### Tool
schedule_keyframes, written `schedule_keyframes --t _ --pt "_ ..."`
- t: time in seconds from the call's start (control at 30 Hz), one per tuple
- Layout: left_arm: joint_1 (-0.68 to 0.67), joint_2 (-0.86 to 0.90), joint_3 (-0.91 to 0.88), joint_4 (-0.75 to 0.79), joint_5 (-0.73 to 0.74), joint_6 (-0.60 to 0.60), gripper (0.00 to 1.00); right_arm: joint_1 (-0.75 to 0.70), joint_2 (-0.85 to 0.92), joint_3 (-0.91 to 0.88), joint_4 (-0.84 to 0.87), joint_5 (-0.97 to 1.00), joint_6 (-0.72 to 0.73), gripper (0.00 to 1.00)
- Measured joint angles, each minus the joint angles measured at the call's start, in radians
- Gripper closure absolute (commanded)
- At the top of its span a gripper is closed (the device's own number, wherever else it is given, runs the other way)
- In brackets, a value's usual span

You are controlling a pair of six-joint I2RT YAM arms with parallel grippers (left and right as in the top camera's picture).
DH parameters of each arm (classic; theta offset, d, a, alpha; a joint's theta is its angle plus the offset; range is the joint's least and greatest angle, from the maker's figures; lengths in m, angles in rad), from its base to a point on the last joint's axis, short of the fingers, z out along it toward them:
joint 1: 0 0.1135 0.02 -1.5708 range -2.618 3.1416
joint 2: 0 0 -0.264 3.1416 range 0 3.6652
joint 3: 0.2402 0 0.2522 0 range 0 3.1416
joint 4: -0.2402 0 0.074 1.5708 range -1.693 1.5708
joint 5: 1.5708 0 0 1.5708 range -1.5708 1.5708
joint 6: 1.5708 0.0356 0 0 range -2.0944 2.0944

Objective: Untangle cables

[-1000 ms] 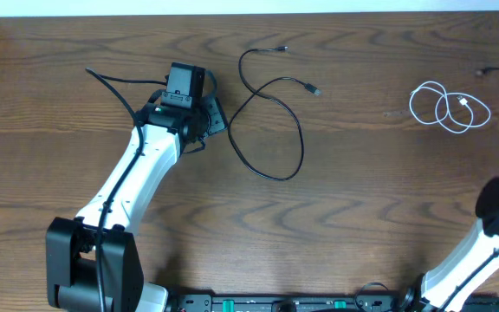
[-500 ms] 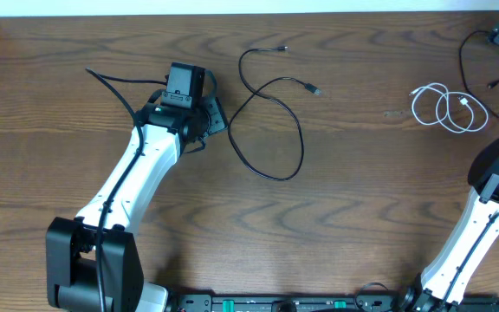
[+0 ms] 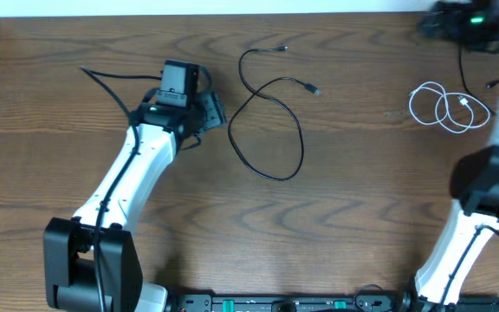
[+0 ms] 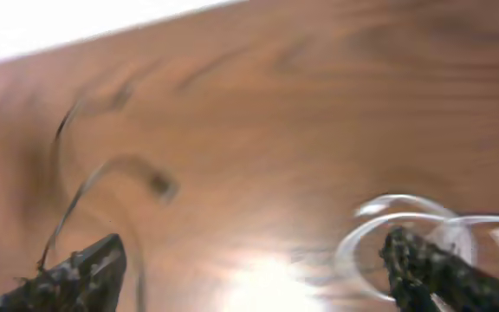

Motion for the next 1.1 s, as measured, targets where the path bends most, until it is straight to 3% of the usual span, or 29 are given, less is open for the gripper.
schedule_keyframes --t 0.1,0.3,0.57,0.6,0.8,1.1 --pt "0.047 0.000 0.000 -0.003 0.031 0.011 0.31 0.109 0.014 0.000 -0.066 -0.022 -0.084 0.18" --pt "0.119 0.000 0.000 -0.009 0.086 0.014 0.31 0.284 0.062 -0.001 -0.104 -0.031 -0.232 0.18" --pt "0.172 0.000 0.000 -0.036 0.136 0.014 0.30 0.457 0.151 -0.001 -0.105 0.043 -0.328 0.20" --pt "0.172 0.000 0.000 -0.037 0.138 0.014 0.24 0.472 0.165 -0.001 -0.105 0.050 -0.334 0.20" --pt "0.172 0.000 0.000 -0.051 0.143 0.018 0.20 0.541 0.267 -0.001 -0.112 0.067 -0.366 0.21" --pt "0.193 0.000 0.000 -0.052 0.142 0.018 0.20 0.627 0.370 -0.006 -0.092 0.077 -0.410 0.37"
